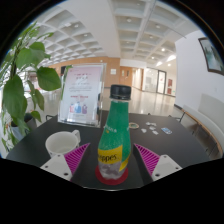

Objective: Pour water

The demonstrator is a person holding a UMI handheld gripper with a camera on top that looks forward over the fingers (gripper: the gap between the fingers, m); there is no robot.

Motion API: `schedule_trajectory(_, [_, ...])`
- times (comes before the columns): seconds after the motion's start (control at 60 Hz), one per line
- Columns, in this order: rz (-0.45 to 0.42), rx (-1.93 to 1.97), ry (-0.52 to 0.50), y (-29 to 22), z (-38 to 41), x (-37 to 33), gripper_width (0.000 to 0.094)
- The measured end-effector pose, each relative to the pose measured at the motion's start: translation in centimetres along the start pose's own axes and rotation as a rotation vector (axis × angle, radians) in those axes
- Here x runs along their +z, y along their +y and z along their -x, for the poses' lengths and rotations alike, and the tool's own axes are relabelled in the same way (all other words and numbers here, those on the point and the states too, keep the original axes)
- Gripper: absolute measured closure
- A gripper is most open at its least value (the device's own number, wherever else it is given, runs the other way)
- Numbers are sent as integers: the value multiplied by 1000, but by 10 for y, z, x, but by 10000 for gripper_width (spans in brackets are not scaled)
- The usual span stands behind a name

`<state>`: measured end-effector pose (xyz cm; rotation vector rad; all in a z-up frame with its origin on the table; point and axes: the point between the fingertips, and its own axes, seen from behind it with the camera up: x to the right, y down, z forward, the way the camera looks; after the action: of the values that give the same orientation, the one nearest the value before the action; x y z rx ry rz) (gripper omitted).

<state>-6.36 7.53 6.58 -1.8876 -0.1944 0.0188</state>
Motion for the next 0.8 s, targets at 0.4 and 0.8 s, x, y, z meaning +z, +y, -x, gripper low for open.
schedule_trajectory(0.4, [41, 0, 73, -8, 12, -143, 81])
schedule_trajectory(0.8, [11, -35, 94, 11, 44, -310, 82])
